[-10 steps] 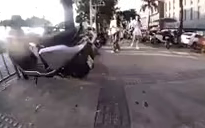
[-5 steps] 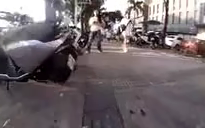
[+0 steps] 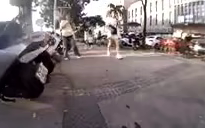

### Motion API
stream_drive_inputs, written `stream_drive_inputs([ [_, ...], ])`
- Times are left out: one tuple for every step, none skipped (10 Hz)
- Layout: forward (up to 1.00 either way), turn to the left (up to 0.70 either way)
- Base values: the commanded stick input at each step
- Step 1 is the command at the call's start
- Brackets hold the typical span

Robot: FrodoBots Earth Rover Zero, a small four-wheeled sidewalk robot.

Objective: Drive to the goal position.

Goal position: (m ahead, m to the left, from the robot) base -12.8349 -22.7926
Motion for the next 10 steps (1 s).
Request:
stream_drive_inputs([
  [0.45, -0.26],
  [0.45, -0.26],
  [0.45, -0.26],
  [0.45, -0.26],
  [0.45, -0.26],
  [0.45, -0.26],
  [0.45, -0.26],
  [0.45, -0.26],
  [0.45, -0.26],
  [0.45, -0.26],
])
